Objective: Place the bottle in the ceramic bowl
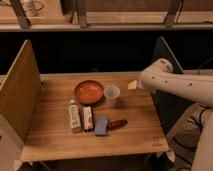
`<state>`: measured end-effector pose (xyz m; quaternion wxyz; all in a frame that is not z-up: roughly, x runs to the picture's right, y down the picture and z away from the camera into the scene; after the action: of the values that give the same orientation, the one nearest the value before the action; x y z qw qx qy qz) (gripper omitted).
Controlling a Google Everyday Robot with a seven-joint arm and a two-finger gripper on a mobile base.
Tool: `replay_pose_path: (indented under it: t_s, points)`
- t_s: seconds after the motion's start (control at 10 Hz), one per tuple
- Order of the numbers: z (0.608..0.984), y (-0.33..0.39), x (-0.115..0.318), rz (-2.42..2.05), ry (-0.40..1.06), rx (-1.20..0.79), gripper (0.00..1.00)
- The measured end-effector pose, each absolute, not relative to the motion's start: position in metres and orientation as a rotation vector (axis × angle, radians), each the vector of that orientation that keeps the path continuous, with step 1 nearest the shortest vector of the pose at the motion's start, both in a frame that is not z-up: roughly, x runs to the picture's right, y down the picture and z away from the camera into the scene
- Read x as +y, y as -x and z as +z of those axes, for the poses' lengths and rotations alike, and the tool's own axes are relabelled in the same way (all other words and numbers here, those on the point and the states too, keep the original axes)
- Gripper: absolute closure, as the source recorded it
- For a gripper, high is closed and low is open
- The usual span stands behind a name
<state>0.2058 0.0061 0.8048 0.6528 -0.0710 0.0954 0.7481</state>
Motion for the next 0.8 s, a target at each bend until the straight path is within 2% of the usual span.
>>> replay_pose_path:
  t_s: [0.5, 0.8]
  points:
    - [0.803, -0.204, 0.005, 1.67, 0.145, 0.209, 0.2]
    - [0.795, -0.163, -0.016, 1.561, 0.117, 0.153, 0.2]
